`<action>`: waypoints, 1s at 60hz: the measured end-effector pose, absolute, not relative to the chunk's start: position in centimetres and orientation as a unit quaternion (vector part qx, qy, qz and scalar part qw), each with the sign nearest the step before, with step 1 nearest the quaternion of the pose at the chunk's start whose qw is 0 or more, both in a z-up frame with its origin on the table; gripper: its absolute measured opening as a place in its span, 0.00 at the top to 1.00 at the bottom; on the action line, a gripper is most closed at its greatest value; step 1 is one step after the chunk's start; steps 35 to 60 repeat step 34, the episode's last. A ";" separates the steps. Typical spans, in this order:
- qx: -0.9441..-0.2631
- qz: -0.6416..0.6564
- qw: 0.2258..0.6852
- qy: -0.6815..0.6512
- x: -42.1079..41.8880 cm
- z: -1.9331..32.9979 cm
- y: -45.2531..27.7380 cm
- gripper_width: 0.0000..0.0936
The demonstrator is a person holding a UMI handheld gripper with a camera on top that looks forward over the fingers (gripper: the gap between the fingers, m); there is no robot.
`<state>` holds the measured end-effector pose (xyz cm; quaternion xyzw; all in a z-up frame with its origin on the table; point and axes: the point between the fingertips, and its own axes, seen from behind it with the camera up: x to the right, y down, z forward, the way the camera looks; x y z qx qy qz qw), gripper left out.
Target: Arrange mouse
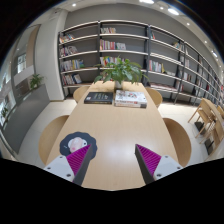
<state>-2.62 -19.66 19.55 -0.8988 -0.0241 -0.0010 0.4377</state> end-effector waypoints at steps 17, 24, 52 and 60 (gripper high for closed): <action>-0.904 0.001 0.427 -0.019 0.6 18.1 -23.0 0.08; -0.903 0.003 0.430 -0.013 1.0 18.2 -23.3 0.08; -0.900 0.006 0.436 -0.012 1.2 18.7 -23.3 0.08; -0.900 0.006 0.436 -0.012 1.2 18.7 -23.3 0.08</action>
